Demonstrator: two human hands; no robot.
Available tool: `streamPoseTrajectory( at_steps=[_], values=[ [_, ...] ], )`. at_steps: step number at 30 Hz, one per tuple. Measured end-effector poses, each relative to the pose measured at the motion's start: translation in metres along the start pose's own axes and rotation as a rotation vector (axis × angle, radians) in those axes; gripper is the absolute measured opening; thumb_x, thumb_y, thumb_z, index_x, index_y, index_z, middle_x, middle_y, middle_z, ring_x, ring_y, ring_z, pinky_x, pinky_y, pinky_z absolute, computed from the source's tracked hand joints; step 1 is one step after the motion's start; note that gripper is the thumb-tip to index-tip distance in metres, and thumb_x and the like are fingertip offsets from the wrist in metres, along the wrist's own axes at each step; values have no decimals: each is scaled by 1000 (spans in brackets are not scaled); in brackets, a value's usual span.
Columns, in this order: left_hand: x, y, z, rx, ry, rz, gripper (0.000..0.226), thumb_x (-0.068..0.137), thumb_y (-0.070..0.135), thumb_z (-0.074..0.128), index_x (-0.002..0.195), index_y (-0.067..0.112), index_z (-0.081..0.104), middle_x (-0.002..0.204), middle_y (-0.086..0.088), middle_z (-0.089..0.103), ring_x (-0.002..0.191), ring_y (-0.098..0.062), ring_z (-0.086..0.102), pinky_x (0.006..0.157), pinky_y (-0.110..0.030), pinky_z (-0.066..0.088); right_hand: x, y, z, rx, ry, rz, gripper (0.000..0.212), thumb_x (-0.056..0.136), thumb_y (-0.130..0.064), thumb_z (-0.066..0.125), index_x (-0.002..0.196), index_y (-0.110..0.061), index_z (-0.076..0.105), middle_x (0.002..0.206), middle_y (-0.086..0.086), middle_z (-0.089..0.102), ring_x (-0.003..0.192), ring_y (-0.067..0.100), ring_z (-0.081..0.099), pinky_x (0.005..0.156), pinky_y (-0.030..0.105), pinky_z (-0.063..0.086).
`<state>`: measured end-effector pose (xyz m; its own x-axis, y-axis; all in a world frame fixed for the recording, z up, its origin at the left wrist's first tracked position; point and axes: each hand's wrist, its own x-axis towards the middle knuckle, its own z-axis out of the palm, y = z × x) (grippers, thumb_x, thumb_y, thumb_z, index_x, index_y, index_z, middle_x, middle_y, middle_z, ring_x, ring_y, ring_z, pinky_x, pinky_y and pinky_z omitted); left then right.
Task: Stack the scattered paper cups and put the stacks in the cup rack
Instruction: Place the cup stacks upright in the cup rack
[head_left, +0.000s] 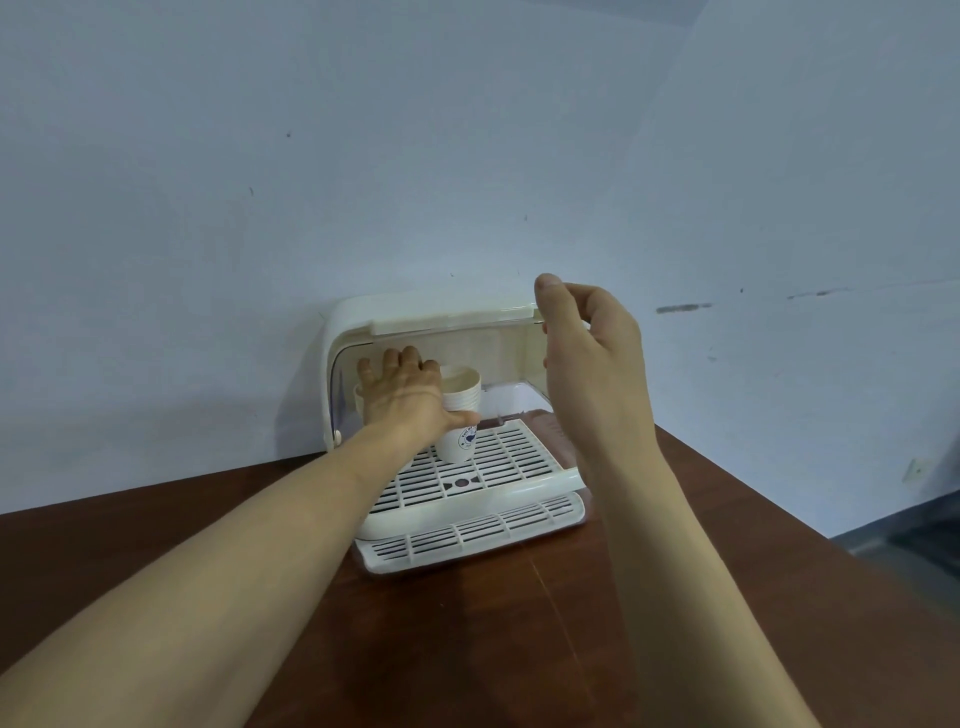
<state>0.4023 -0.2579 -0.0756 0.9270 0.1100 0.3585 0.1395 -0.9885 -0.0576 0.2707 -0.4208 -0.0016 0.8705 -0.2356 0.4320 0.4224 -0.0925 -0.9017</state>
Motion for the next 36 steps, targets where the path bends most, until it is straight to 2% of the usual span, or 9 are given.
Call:
streamPoseTrajectory(
  at_steps=[5,13,20,27,30,36],
  values=[
    [0,1,-2,-11,-43,-29,96,66,91,51,134,23,56,136,-6,48,133,-29,35,111,-54,23,0,0,0,6,-18,-1,39,98,-48,52,124,-20,61,126,-5,62,104,6,59,87,25,45],
    [1,-3,-5,-77,-53,-38,77,79,78,53,130,20,56,138,-7,53,135,-30,37,113,-56,23,0,0,1,2,-15,-3,38,98,-49,52,123,-21,61,126,-6,62,99,9,58,94,32,49],
    [-1,-6,-7,-82,-43,-26,80,79,77,55,132,17,53,137,-8,49,134,-30,38,112,-56,26,0,2,1,3,-14,-1,38,98,-49,52,123,-22,61,125,-6,62,101,10,59,96,34,49],
    [-22,-15,-31,-175,57,136,78,82,67,60,139,15,48,143,-11,47,135,-30,40,106,-47,37,-1,1,1,11,-13,1,38,98,-49,51,122,-22,62,123,-8,63,112,14,61,98,36,49],
    [-40,-21,-44,-249,68,228,67,86,61,61,134,16,51,140,-8,47,134,-29,40,102,-46,43,-4,0,3,-3,-21,-17,37,98,-48,51,122,-21,62,122,-7,63,113,12,60,101,40,49],
    [-92,-54,-81,-333,-1,355,51,90,55,58,127,20,56,129,1,52,121,-22,51,98,-42,48,-15,-10,15,-5,-50,-62,40,96,-48,52,121,-20,64,118,-8,67,111,8,62,100,46,52]
  ],
)
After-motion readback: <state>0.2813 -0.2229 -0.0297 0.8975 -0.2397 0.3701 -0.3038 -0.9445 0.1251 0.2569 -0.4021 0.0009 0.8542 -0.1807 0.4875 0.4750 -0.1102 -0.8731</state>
